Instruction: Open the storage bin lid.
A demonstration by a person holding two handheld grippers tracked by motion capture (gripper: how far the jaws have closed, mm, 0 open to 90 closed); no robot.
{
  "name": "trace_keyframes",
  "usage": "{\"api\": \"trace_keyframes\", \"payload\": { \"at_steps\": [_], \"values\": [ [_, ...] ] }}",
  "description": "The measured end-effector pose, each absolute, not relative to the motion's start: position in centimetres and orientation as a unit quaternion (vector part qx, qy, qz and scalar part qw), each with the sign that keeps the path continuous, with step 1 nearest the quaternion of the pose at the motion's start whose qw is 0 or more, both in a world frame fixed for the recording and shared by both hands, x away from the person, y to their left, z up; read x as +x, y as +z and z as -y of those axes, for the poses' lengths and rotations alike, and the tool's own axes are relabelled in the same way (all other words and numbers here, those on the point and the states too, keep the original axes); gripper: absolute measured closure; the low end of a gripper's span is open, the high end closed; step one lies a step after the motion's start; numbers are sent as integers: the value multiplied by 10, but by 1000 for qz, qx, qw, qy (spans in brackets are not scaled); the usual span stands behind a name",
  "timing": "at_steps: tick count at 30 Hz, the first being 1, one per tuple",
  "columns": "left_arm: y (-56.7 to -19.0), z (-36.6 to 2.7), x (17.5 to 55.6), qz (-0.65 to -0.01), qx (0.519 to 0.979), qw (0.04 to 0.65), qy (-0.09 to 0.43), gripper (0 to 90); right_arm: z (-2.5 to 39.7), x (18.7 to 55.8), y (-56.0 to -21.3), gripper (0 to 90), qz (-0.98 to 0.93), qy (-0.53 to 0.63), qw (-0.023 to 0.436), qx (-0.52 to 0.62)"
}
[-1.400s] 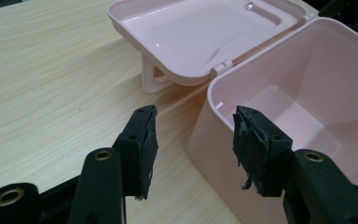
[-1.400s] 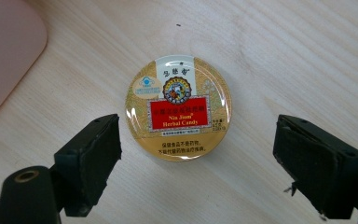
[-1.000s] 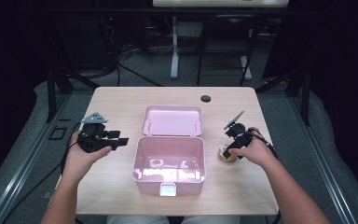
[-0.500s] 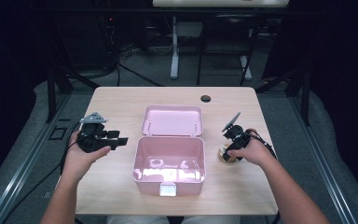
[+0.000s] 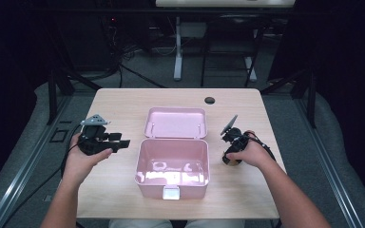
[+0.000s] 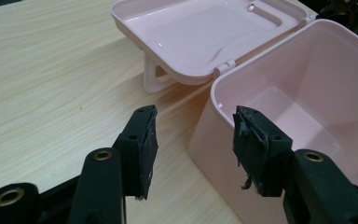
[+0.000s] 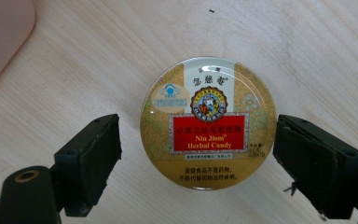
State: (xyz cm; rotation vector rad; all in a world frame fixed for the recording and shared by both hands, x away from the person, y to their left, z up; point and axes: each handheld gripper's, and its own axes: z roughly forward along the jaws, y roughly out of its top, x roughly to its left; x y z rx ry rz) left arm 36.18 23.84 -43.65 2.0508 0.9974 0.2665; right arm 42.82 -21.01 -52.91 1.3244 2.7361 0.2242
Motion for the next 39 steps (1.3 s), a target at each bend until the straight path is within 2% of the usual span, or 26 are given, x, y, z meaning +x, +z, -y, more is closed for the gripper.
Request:
{"api": "trace_keyframes", "payload": {
  "at_steps": [11,16,39],
  "values": [
    [-437,-239,362,-397,814,411,105,493,206,434,-536,157,-895,54,60,438],
    [-437,-239,362,-398,813,411,105,493,209,435,-536,212,-893,57,52,443],
    [-437,-238,362,-396,815,410,105,493,215,429,-538,196,-894,40,38,445]
  ]
}}
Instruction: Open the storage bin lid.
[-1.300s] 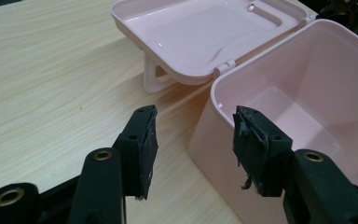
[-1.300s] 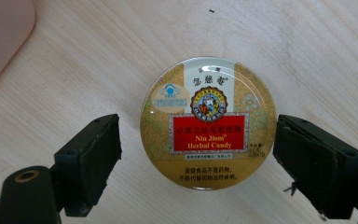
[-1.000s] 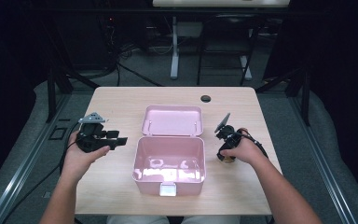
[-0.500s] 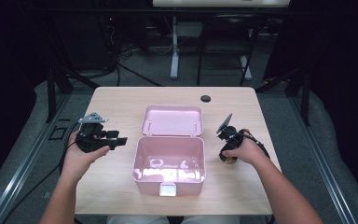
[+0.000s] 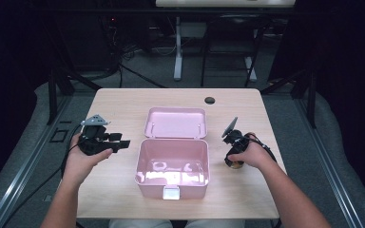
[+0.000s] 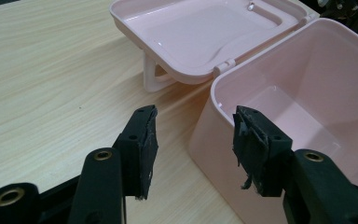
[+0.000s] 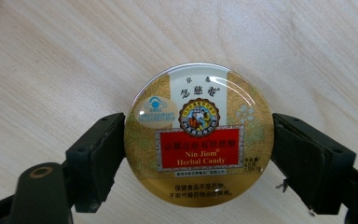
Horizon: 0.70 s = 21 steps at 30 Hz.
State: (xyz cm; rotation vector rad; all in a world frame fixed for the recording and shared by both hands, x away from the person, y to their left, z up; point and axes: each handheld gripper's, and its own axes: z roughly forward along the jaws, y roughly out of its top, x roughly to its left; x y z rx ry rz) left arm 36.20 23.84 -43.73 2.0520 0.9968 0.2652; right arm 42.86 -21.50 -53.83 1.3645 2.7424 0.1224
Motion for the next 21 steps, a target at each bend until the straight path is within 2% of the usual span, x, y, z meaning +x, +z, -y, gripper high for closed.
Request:
{"api": "trace_keyframes", "payload": {
  "at_steps": [21],
  "values": [
    [-438,-239,362,-397,814,411,104,493,211,430,-544,192,-898,25,43,438]
  ]
}}
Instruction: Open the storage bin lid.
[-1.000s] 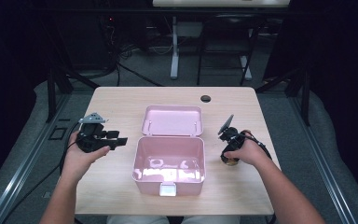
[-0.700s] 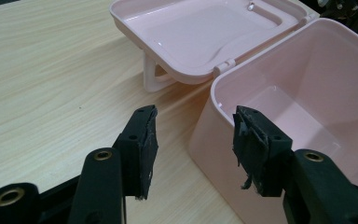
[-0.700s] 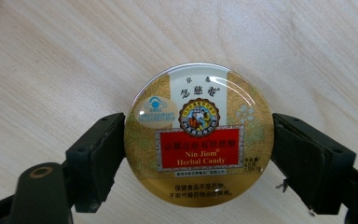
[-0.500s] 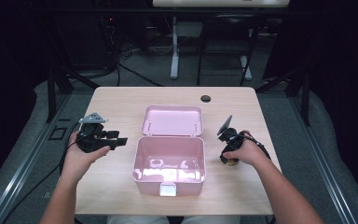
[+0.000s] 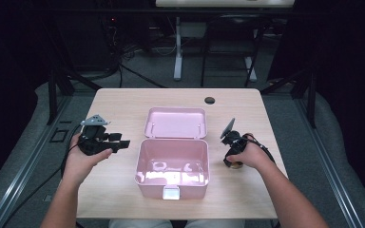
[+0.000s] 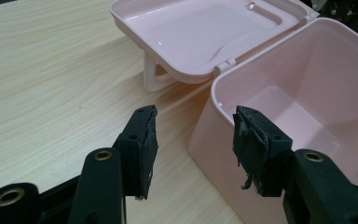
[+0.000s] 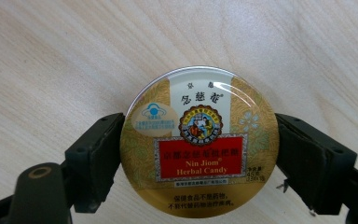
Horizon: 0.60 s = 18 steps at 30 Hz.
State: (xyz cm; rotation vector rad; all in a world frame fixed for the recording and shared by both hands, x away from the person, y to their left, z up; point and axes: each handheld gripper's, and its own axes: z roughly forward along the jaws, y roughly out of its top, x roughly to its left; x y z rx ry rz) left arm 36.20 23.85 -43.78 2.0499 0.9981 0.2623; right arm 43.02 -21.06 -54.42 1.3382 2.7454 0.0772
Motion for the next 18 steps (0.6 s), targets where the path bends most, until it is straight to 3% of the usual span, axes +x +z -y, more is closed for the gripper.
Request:
{"api": "trace_keyframes", "payload": {
  "at_steps": [18],
  "values": [
    [-438,-239,362,-397,815,410,103,493,212,431,-548,194,-897,29,40,440]
  ]
}}
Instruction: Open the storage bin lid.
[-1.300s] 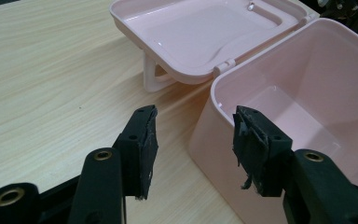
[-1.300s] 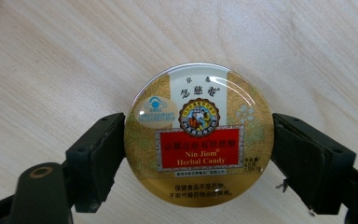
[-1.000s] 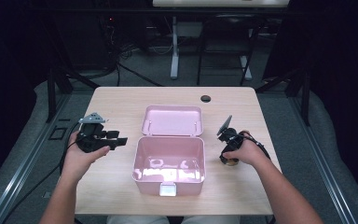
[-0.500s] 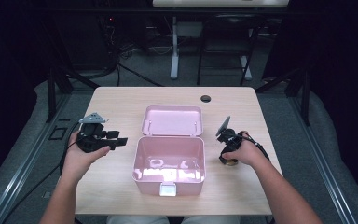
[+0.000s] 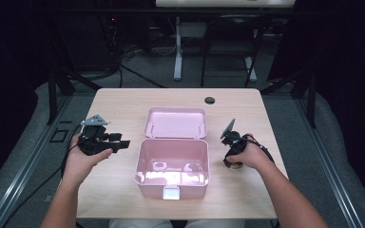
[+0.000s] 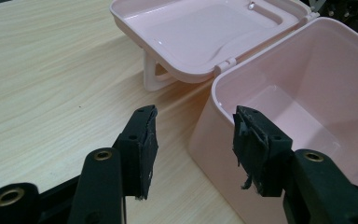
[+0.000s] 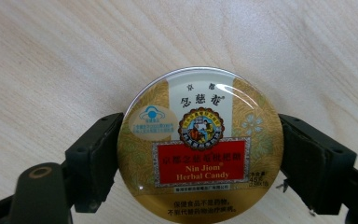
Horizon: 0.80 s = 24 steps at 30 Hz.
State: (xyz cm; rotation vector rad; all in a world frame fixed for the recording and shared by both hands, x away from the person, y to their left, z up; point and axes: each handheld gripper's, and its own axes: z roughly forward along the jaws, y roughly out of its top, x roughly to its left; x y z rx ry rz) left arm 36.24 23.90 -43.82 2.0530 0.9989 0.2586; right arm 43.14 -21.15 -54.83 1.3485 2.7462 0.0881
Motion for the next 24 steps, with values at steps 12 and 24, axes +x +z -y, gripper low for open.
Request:
{"api": "trace_keyframes", "payload": {
  "at_steps": [12,24],
  "values": [
    [-438,-239,362,-397,815,410,102,493,211,432,-549,194,-896,21,37,442],
    [-438,-240,363,-397,815,410,102,493,212,432,-545,198,-893,35,32,447]
  ]
}}
